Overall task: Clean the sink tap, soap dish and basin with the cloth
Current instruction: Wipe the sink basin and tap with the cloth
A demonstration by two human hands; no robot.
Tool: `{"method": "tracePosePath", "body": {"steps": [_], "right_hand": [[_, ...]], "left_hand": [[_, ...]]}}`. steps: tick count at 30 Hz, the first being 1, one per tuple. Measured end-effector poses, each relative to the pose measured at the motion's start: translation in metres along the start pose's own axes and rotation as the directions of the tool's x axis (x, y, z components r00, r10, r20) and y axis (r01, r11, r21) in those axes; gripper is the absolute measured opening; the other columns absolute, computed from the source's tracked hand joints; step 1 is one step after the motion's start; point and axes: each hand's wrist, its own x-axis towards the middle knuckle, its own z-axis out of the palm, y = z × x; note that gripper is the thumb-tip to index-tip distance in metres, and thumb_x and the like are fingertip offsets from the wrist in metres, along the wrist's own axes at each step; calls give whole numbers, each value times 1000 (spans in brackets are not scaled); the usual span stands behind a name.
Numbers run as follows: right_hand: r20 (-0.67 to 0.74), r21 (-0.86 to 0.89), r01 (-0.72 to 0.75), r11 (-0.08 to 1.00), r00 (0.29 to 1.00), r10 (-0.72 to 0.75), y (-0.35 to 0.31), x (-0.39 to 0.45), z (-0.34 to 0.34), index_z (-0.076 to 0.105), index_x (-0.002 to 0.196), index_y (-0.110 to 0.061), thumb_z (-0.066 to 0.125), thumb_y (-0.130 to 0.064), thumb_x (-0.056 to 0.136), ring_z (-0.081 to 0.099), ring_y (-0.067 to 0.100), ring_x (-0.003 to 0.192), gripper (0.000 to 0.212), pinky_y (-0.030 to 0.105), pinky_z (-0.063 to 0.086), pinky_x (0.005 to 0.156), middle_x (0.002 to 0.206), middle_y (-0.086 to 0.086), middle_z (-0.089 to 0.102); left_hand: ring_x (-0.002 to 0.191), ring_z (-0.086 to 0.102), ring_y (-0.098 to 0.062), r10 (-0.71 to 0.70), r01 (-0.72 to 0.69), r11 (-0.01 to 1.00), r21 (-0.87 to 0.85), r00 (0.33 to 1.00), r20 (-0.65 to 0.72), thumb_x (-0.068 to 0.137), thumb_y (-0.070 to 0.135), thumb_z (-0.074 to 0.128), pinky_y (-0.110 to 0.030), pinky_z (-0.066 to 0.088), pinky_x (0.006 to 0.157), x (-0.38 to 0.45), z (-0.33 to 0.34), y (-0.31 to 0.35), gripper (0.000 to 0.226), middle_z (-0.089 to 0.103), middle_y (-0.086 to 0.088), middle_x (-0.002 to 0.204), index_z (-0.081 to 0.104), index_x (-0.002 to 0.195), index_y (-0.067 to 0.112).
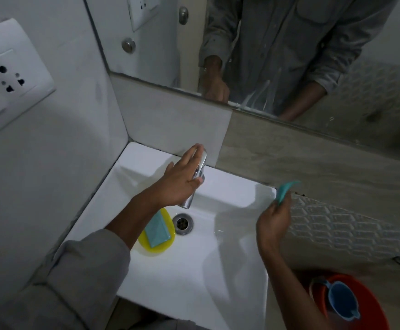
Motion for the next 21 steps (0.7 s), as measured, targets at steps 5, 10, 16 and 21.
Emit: {"method": "tracePosePath", "body": {"steps": [5,10,16,21], "right_hand": [[215,-453,255,854,961,-173,8,-3,34,36,141,3,41,13,85,20,42,142,57,46,14,118,150,29,27],[289,-534,305,788,942,-168,-3,-14,69,16,150,-1,38,5,90,7,38,147,64,42,-2,120,157,25,12],[427,-295,575,763,794,-434,-14,-39,85,40,140,4,48,14,86,30,45,139,56,53,17,116,147,30,34],[565,32,601,799,649,-510,-7,-47,62,48,136,0,44,13,91,32,34,141,47,44,19,120,146,21,42]], "left_hand": [[149,5,-11,10,-10,1000,11,1000,8,100,25,41,-47,5,120,0,0,-1,70,-8,13,162,-5,153,28],[149,7,-15,19,-19,1000,2,1000,-3,100,23,42,-48,9,120,-1,-1,3,70,-6,8,162,-3,153,24],[148,12,-20,18,-18,1000,16,999,-26,100,22,43,-45,13,121,-2,0,4,71,-6,7,163,-3,154,23],[149,7,-17,-9,19,996,90,993,-116,100,25,40,-50,9,120,1,14,1,69,-5,7,163,-3,153,23]]}}
